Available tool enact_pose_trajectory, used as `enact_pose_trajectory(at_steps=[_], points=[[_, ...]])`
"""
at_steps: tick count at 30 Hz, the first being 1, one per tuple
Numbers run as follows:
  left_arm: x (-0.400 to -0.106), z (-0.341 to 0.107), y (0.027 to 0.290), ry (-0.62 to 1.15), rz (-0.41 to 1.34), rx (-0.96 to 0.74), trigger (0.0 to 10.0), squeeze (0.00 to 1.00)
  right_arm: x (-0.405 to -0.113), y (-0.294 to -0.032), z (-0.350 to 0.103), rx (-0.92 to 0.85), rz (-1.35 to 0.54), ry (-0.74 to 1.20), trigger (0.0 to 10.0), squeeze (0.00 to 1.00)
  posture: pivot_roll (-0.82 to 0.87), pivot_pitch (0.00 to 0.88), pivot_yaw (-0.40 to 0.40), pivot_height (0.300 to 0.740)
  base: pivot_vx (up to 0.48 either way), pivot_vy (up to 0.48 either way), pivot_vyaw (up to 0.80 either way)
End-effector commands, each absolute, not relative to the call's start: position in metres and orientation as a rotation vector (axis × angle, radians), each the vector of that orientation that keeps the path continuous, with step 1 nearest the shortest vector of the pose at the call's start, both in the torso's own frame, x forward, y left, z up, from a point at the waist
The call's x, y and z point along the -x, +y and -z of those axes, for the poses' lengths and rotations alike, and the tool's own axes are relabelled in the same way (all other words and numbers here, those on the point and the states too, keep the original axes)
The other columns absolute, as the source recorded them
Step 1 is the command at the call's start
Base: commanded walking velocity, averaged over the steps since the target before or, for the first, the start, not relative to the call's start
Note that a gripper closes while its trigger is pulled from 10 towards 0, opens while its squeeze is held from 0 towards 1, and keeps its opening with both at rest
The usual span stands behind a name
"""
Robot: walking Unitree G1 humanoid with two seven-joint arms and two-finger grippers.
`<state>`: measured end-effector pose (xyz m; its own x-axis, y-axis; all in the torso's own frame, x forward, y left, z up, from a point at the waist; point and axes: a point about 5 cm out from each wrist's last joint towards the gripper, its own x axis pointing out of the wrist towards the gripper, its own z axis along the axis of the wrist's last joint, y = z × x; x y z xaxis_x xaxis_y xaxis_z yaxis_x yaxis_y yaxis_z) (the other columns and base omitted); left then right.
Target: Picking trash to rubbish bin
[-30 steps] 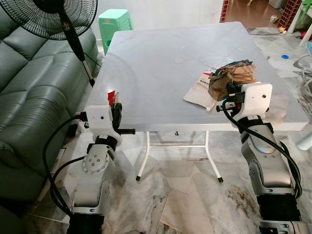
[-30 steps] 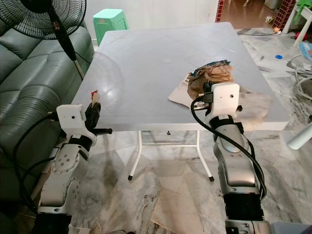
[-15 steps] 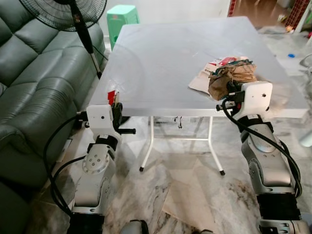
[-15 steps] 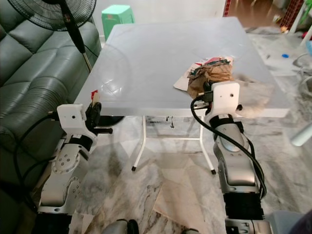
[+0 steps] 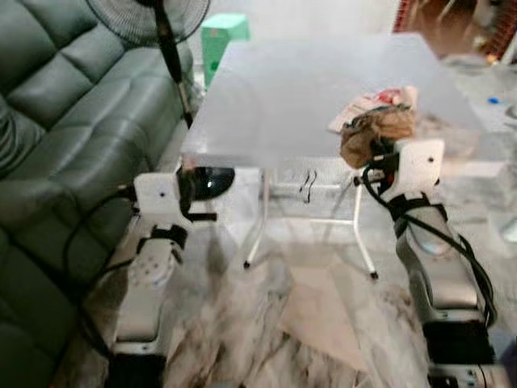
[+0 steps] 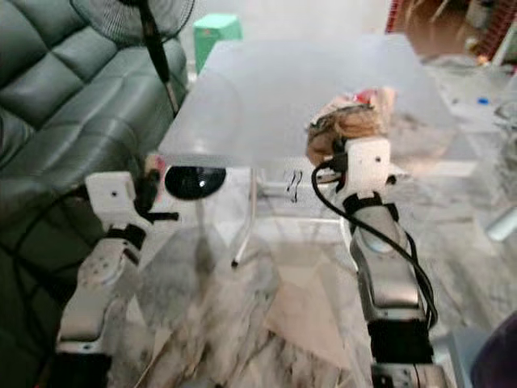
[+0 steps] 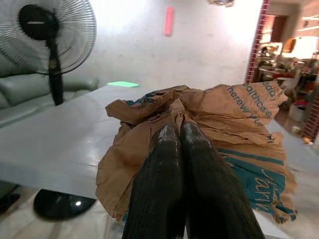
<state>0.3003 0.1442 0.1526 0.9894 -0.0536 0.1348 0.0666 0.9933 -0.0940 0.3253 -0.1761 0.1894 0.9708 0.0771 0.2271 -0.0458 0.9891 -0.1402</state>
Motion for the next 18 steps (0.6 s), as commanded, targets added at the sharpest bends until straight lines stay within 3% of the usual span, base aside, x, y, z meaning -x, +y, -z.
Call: enact_pose_trajectory(at_steps=[1,7,9,18], points=[[-0.3006,-0.1559,0.1432,-0.147,0.079,0.094,0.4,0.00,-0.3247,-0.1749,-0.1924,0.147,-0.062,-0.250,10.0,0.00,-0.03,0.053,0.064,0.740,0.000,0.000,0.00],[-0.3009,-0.1553,0.1428,-0.147,0.081,0.100,0.1,0.00,-0.3257,-0.1770,-0.1897,0.144,-0.047,-0.219,10.0,0.00,-0.04,0.053,0.063,0.740,0.000,0.000,0.00],[-0.3013,-0.1553,0.1424,-0.147,0.082,0.101,0.7,0.00,-0.3254,-0.1789,-0.1889,0.147,-0.044,-0.215,10.0,0.00,-0.04,0.053,0.063,0.740,0.000,0.000,-0.77],[-0.3036,-0.1557,0.1426,-0.146,0.090,0.105,0.9,0.00,-0.3262,-0.1779,-0.1890,0.146,-0.047,-0.211,10.0,0.00,-0.04,0.049,0.064,0.740,0.000,0.000,-0.77]])
